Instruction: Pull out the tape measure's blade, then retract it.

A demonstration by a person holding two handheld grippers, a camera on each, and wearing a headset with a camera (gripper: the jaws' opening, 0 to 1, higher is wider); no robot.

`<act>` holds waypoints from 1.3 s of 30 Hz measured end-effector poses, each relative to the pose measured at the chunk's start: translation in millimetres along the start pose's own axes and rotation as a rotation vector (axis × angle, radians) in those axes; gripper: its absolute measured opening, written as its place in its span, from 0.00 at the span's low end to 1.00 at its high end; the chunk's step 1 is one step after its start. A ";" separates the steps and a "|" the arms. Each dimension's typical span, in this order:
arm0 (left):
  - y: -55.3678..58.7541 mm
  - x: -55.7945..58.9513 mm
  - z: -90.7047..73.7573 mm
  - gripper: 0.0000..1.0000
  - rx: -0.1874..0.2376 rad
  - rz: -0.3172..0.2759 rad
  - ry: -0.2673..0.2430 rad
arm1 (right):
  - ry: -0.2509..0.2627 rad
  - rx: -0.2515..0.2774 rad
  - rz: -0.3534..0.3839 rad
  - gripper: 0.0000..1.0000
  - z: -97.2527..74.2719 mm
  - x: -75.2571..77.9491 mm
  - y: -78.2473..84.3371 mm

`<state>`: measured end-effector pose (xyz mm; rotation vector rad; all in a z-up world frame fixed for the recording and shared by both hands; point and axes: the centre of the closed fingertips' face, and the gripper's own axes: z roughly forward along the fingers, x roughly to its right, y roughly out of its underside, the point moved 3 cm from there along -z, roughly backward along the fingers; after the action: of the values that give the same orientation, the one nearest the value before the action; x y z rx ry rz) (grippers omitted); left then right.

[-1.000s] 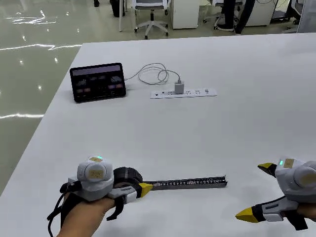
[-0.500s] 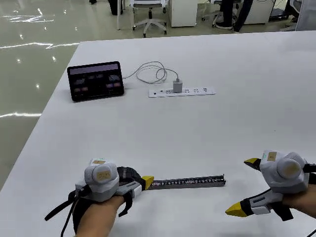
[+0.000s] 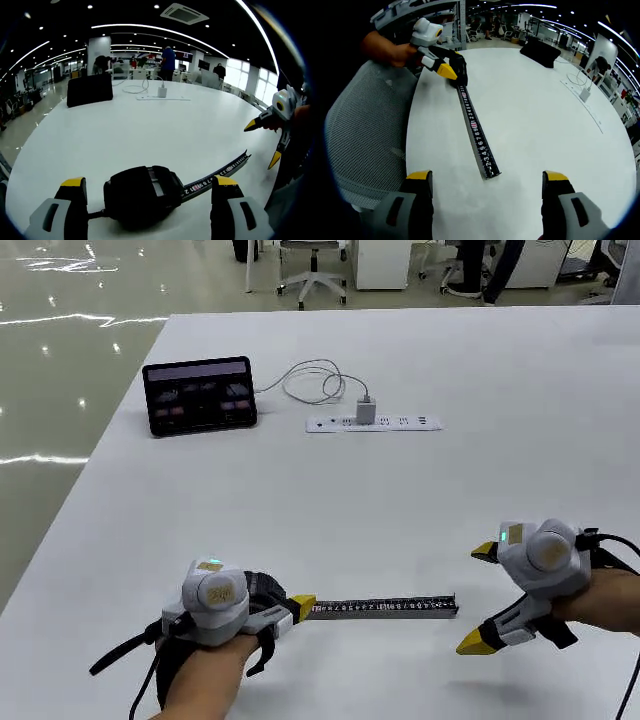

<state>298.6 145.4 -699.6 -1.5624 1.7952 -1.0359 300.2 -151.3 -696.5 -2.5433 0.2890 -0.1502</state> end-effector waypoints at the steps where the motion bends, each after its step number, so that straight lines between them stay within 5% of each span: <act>1: -0.1 -1.5 0.1 1.00 0.000 0.000 -0.004 | -0.013 -0.011 -0.011 0.84 2.7 0.9 -0.6; 7: -1.8 -3.5 1.0 1.00 0.016 -0.004 -0.005 | -0.076 -0.077 -0.097 0.76 14.4 2.6 1.1; 13: -1.3 -0.5 3.7 1.00 0.022 -0.005 0.016 | -0.168 -0.128 -0.226 0.56 23.5 -3.6 2.4; 21: -1.6 -1.3 2.9 1.00 0.024 -0.004 0.019 | -0.197 -0.146 -0.213 0.46 27.9 3.2 0.2; 26: -0.8 -2.1 2.7 1.00 0.020 0.002 0.017 | -0.230 -0.166 -0.210 0.28 30.9 -0.5 4.1; 39: 1.5 -5.7 4.0 0.96 0.013 -0.026 0.007 | -0.206 -0.190 -0.215 0.12 38.5 3.9 6.8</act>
<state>302.0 150.2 -703.6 -1.5805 1.7737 -1.0637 309.3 -137.4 -732.1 -2.7472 -0.0533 0.0618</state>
